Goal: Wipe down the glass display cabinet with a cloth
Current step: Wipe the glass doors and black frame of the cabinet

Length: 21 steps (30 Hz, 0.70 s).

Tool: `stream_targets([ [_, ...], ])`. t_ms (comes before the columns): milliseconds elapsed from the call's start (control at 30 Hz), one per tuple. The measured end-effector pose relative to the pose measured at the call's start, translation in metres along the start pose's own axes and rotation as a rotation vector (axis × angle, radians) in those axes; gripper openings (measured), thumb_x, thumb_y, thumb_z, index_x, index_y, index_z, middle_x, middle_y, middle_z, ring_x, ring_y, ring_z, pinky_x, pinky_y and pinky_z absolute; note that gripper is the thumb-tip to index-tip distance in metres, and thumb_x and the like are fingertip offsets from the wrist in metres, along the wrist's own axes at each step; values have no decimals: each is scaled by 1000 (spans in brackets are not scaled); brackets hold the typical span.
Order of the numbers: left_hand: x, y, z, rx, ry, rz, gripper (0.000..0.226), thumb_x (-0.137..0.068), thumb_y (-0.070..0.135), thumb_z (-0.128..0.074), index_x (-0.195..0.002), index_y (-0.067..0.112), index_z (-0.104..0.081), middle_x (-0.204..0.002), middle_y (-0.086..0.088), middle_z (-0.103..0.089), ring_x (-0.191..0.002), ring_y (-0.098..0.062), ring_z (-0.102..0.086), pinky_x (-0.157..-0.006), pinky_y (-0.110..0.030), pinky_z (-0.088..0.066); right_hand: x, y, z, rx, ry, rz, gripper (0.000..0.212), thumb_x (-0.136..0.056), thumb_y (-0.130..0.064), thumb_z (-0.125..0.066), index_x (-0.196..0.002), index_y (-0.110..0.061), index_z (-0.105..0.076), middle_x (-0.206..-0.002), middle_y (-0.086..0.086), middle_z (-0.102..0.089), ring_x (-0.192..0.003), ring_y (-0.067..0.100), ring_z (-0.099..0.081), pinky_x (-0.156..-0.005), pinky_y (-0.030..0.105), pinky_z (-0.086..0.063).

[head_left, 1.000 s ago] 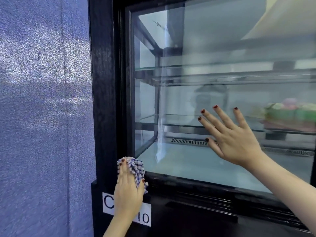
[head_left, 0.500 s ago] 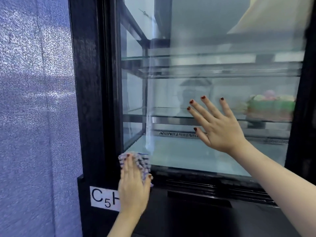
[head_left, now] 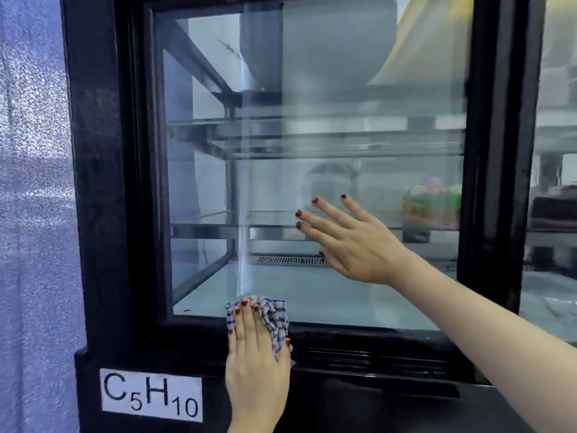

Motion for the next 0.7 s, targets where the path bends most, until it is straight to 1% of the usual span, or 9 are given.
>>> stream_targets([
  [100,0,3,2,34,103,16,79,-97,51,-2,-135,-9,-35,-142,-22,-35,-144,-13,0,-109,-32,-18,38,46,2,28,-15,-55,53,-91,-34,-31,-140,-18,-44,-148,3,-39,-137,30,-36,-107,58,-28],
  [167,1,21,-1,32,138,7,75,-97,50,-9,-141,-7,-29,-154,-14,-17,-144,-13,1,-109,-33,-24,62,91,9,69,-18,-191,55,-90,-33,-34,-141,-15,-44,-148,6,-39,-137,32,-35,-107,60,-26],
  [233,3,62,-10,-3,137,-114,69,-97,47,-5,-149,2,-4,-158,-4,12,-144,-14,11,-114,-27,-6,76,131,18,96,-16,-314,56,-87,-31,-36,-139,-11,-45,-147,8,-41,-137,32,-36,-107,59,-25],
  [267,6,87,-17,-30,139,-192,67,-97,46,0,-149,5,5,-157,-5,18,-144,-15,16,-114,-27,0,79,145,23,77,-6,-365,57,-86,-29,-37,-138,-8,-46,-147,9,-42,-136,33,-37,-108,58,-25],
  [300,8,112,-24,-63,147,-256,66,-97,46,0,-148,5,10,-156,-8,18,-143,-19,17,-115,-29,-3,80,154,27,46,7,-403,58,-84,-28,-37,-137,-6,-47,-146,10,-42,-135,34,-38,-108,56,-26],
  [400,6,171,-37,-134,170,-306,78,-92,50,-18,-146,0,9,-156,-18,-3,-143,-26,16,-113,-42,-18,82,160,29,13,37,-434,62,-80,-22,-40,-140,-4,-42,-149,10,-37,-137,33,-35,-110,55,-22],
  [467,2,190,-38,-131,172,-287,84,-85,46,-28,-146,0,6,-155,-17,4,-144,-27,11,-111,-39,-12,84,159,27,-6,46,-428,63,-79,-17,-39,-141,-3,-40,-150,10,-35,-139,33,-32,-112,54,-19],
  [567,5,191,-42,-132,141,-303,81,-86,44,-31,-146,0,2,-155,-15,8,-141,-26,-3,-109,-38,-13,84,162,27,-29,45,-429,67,-78,-17,-25,-142,-3,-38,-152,10,-32,-141,32,-28,-114,52,-14],
  [700,7,179,-45,-207,142,-355,76,-91,45,-28,-146,1,0,-156,-13,16,-143,-23,3,-111,-35,-10,89,161,25,-59,83,-416,68,-77,-17,-22,-143,-4,-37,-152,9,-32,-141,32,-26,-114,52,-11],
])
Point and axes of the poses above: each hand's wrist, its own x-axis away from the middle knuckle, its own z-axis out of the back of the hand, y = z × x, the point moved 8 cm from there along -x, towards the middle knuckle
